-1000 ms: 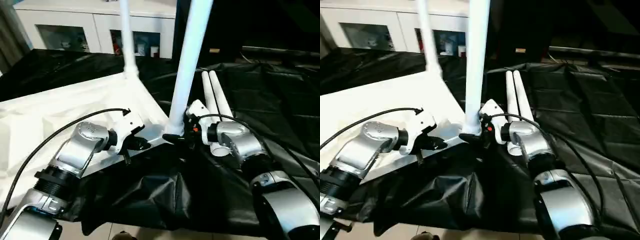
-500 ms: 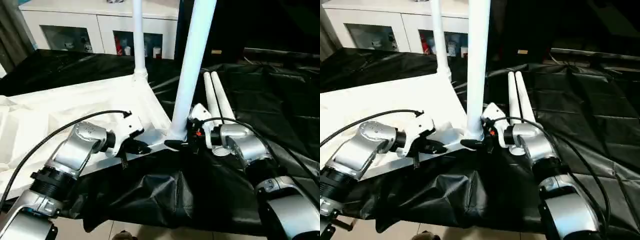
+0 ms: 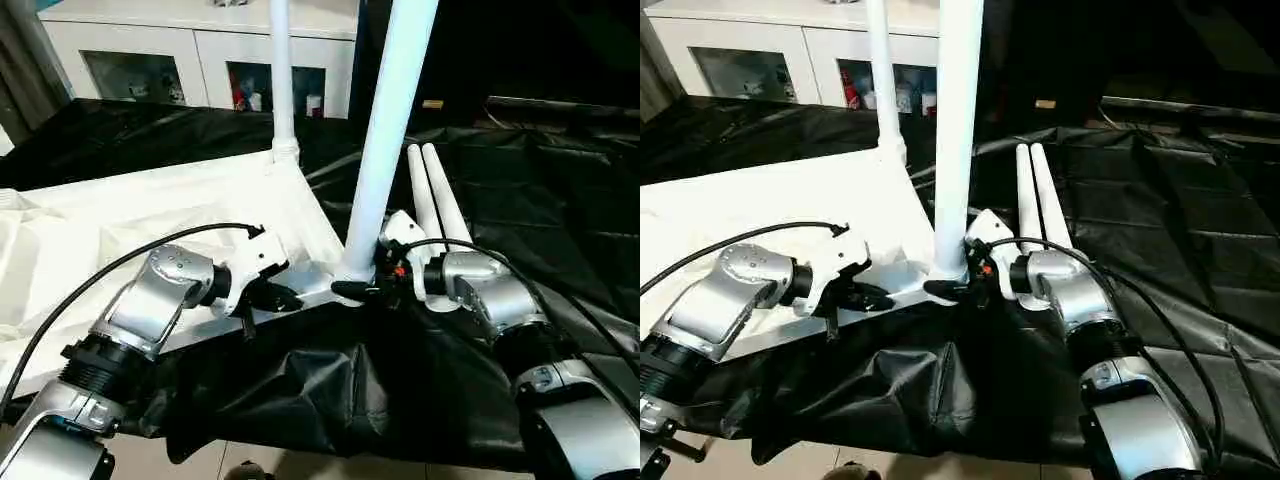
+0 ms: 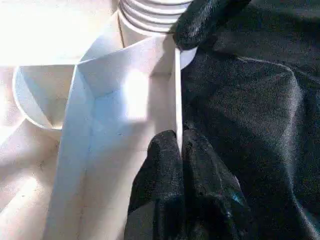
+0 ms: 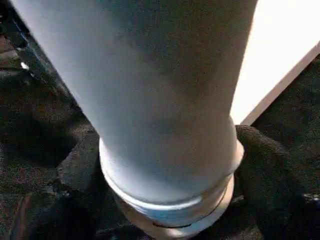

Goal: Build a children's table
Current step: Pick table leg

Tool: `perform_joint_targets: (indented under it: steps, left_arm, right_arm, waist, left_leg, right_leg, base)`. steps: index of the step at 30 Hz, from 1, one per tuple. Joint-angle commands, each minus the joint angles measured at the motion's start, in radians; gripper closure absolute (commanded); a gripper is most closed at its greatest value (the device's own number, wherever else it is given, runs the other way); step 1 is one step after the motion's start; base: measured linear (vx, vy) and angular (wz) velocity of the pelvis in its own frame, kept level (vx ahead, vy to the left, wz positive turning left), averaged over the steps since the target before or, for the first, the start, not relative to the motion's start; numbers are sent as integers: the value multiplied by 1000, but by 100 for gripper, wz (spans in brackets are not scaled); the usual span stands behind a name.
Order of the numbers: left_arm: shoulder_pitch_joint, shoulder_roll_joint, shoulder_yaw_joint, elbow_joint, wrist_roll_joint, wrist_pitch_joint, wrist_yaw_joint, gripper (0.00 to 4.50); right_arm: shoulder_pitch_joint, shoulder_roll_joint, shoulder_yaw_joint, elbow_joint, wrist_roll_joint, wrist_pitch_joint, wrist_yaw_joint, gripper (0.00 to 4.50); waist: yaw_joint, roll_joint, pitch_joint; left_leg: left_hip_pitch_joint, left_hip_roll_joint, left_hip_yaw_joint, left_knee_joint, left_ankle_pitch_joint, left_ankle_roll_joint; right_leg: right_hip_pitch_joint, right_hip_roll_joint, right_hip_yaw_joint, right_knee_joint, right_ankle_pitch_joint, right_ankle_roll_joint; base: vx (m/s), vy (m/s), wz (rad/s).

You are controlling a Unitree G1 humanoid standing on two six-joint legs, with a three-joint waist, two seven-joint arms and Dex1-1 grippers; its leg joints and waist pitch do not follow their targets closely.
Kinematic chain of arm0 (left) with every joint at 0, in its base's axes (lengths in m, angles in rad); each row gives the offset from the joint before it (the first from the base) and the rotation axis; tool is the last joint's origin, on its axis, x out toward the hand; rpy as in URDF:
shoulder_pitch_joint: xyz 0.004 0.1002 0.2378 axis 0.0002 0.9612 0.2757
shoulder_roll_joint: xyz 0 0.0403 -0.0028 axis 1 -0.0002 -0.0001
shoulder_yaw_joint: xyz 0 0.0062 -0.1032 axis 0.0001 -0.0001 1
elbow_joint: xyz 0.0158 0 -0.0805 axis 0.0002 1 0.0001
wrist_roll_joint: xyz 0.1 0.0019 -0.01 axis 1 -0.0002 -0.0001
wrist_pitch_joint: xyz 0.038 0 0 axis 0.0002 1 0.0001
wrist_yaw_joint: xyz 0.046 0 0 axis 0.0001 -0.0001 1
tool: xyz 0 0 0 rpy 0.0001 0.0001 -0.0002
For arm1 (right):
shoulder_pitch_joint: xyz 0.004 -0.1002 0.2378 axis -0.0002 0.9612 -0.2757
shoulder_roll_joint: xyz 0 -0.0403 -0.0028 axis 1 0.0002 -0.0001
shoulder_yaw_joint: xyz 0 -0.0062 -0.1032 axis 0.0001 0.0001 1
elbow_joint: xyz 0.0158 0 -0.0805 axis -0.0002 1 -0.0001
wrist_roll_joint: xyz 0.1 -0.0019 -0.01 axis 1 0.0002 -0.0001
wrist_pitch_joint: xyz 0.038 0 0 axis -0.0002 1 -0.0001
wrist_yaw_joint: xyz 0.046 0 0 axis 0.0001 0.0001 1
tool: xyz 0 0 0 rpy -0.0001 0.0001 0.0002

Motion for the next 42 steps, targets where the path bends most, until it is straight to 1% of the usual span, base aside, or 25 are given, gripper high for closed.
perform_joint_targets:
  steps: [1,6,7,12,18,20,21,22,23,24,25,26,27,28,29,30,31,33,34,36,37,39,40,41,42]
  left_arm:
    - [-24,-11,-1,-38,-24,-49,-22,450]
    - [-19,-9,-2,-37,-20,-49,-21,450]
    - [-17,-9,-3,-37,-19,-49,-20,450]
    - [-16,-9,-2,-34,-18,-44,-16,450]
    - [-30,-55,13,24,25,-26,115,450]
    - [-39,-81,17,48,43,-13,173,450]
    - [-40,-86,18,51,46,-9,183,450]
    - [-45,-108,23,64,56,9,229,450]
    - [-52,-136,30,79,69,34,285,450]
    - [-56,-153,34,88,77,50,322,450]
    - [-71,-212,47,111,83,91,401,450]
    - [-71,-215,48,111,83,92,403,450]
    - [-75,-231,51,116,81,100,419,450]
    - [-84,-258,53,126,79,107,442,450]
    - [-91,-271,49,131,79,100,449,450]
    - [-91,-271,49,131,79,100,449,450]
    - [-96,-281,42,132,80,76,448,450]
    - [-94,-278,39,129,80,61,440,450]
    - [-82,-268,35,113,78,44,418,450]
    - [-68,-254,29,95,74,22,389,450]
    - [-47,-222,14,71,80,-12,352,450]
    - [-30,-194,2,61,88,-70,324,450]
    - [-24,-185,3,56,89,-76,321,450]
    - [-20,-183,4,53,88,-75,322,450]
    - [-16,-181,8,53,87,-75,330,450]
  right_arm:
    - [14,3,19,-7,1,17,8,116]
    - [21,7,17,-17,8,30,7,159]
    - [24,9,18,-19,10,32,6,159]
    - [33,17,15,-18,19,42,-4,172]
    - [62,77,1,43,-1,33,-157,173]
    - [85,107,18,62,-21,27,-205,173]
    - [90,111,22,65,-25,26,-212,173]
    - [97,137,29,89,-38,17,-256,173]
    - [97,166,32,125,-51,7,-321,173]
    - [96,186,33,150,-58,1,-365,173]
    - [74,238,13,232,-62,-13,-491,173]
    - [73,240,12,236,-62,-14,-495,173]
    - [66,252,5,256,-60,-17,-524,173]
    - [53,274,-10,286,-54,-24,-571,173]
    - [41,288,-22,299,-48,-30,-597,174]
    - [41,288,-22,299,-48,-30,-597,174]
    - [25,305,-38,305,-37,-42,-617,174]
    - [20,307,-41,298,-33,-48,-611,174]
    - [15,305,-46,289,-25,-64,-601,174]
    - [9,299,-55,294,-20,-83,-602,174]
    - [2,285,-68,290,-11,-105,-600,174]
    - [-5,274,-79,290,1,-125,-601,174]
    - [-7,269,-85,283,8,-133,-598,174]
    - [-8,267,-90,283,10,-139,-598,174]
    - [-8,263,-98,277,16,-143,-596,174]
  waist:
    - [-6,12,-77]
    - [-7,12,-76]
    - [-8,10,-76]
    - [-7,11,-76]
    - [-11,10,-75]
    - [-13,8,-69]
    - [-13,8,-69]
    - [-15,10,-58]
    - [-15,10,-58]
    - [-20,10,-49]
    - [-24,13,-40]
    - [-31,11,-38]
    - [-33,9,-41]
    - [-40,1,-42]
    - [-46,8,-46]
    - [-46,8,-46]
    - [-53,4,-48]
    - [-55,7,-48]
    - [-57,2,-47]
    - [-55,2,-49]
    - [-54,-1,-51]
    - [-51,0,-56]
    - [-48,-2,-57]
    - [-48,-2,-57]
    - [-44,-8,-56]
  left_leg:
    - [20,34,-7,-58,-135,30]
    - [20,34,-7,-59,-143,28]
    - [20,34,-7,-58,-140,28]
    - [20,34,-7,-58,-136,30]
    - [21,33,-8,-61,-147,13]
    - [23,34,-9,-67,-194,-1]
    - [23,34,-9,-67,-194,-1]
    - [32,35,-10,-77,-287,-22]
    - [32,35,-10,-77,-287,-22]
    - [41,34,-12,-82,-361,-36]
    - [53,35,-19,-85,-444,-52]
    - [62,30,-24,-84,-490,-67]
    - [66,28,-27,-83,-504,-68]
    - [65,27,-34,-86,-513,-63]
    - [55,30,-38,-93,-497,-58]
    - [55,30,-38,-93,-497,-58]
    - [48,33,-38,-101,-488,-51]
    - [53,32,-36,-100,-496,-47]
    - [54,31,-34,-99,-500,-41]
    - [51,32,-32,-98,-481,-35]
    - [48,34,-31,-99,-453,-30]
    - [41,36,-28,-99,-403,-23]
    - [47,37,-17,-94,-366,-12]
    - [47,37,-17,-94,-366,-12]
    - [49,35,-10,-90,-354,-6]
  right_leg:
    - [60,-65,46,-56,35,-249]
    - [60,-65,46,-58,18,-247]
    - [60,-65,46,-58,19,-247]
    - [59,-65,46,-57,23,-248]
    - [58,-67,47,-61,-12,-236]
    - [56,-69,48,-69,-81,-224]
    - [56,-69,48,-69,-81,-224]
    - [50,-73,51,-87,-235,-194]
    - [50,-73,51,-87,-235,-194]
    - [45,-75,51,-101,-353,-174]
    - [36,-79,50,-114,-481,-145]
    - [31,-82,45,-127,-580,-115]
    - [31,-84,43,-131,-613,-100]
    - [34,-84,39,-137,-631,-78]
    - [41,-83,41,-131,-592,-78]
    - [41,-83,41,-131,-592,-78]
    - [45,-78,40,-129,-517,-92]
    - [38,-78,44,-129,-485,-106]
    - [36,-79,46,-130,-485,-111]
    - [37,-82,51,-128,-473,-117]
    - [38,-83,52,-124,-443,-125]
    - [42,-84,56,-116,-370,-140]
    - [36,-77,59,-109,-303,-162]
    - [36,-77,59,-109,-303,-162]
    - [32,-77,62,-110,-301,-171]
  base:
    - [0,0,0]
    - [0,0,0]
    - [0,0,0]
    - [0,0,0]
    - [0,0,0]
    - [0,0,0]
    - [0,0,0]
    - [0,0,0]
    - [0,0,0]
    - [0,0,0]
    - [0,0,0]
    - [0,0,0]
    - [-58,7,-2]
    - [-56,22,-5]
    - [-56,22,-5]
    - [0,0,0]
    - [0,0,0]
    - [0,0,0]
    - [0,0,0]
    - [0,0,0]
    - [0,0,0]
    - [0,0,0]
    - [0,0,0]
    - [0,0,0]
    - [0,0,0]
